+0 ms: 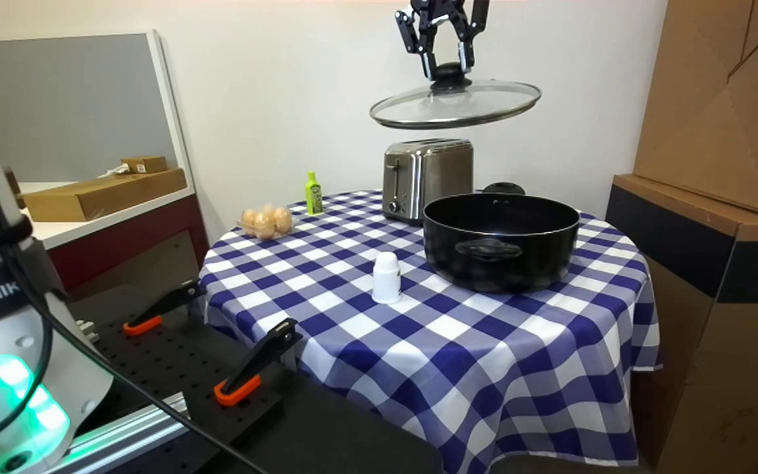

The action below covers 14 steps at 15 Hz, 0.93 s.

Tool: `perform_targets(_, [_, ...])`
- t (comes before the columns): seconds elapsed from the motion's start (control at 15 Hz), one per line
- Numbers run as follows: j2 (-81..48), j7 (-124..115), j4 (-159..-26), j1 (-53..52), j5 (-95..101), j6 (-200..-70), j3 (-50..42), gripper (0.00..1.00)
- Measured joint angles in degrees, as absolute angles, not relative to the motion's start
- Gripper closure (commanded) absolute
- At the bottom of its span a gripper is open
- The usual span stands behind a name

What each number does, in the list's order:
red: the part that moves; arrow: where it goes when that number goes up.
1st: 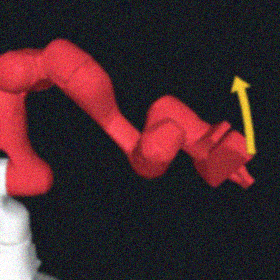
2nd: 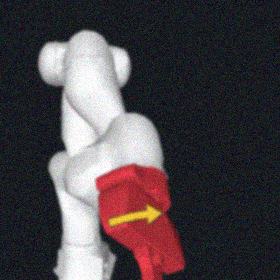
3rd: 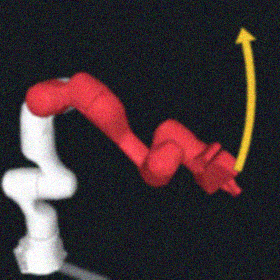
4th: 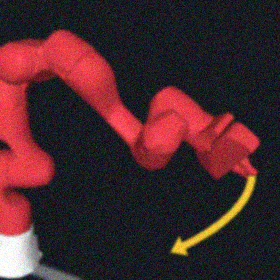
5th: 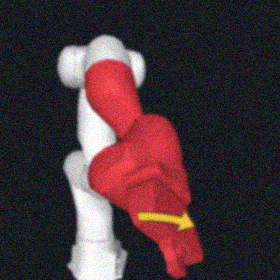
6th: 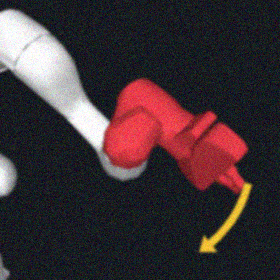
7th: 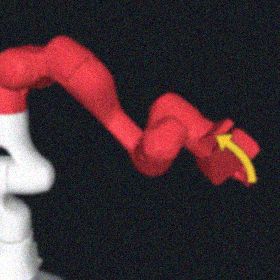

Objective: Cover the pot with the clear lid

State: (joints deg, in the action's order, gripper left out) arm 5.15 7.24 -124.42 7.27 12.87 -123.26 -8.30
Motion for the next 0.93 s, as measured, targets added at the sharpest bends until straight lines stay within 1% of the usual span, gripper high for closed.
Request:
perform_targets(0.27, [1.21, 6.93, -120.68, 8.88, 12.86, -123.27, -9.33, 0.75])
perform_targets(0.93, [-13.65, 3.9, -109.86, 8.31, 12.75, -123.63, -8.07, 0.75])
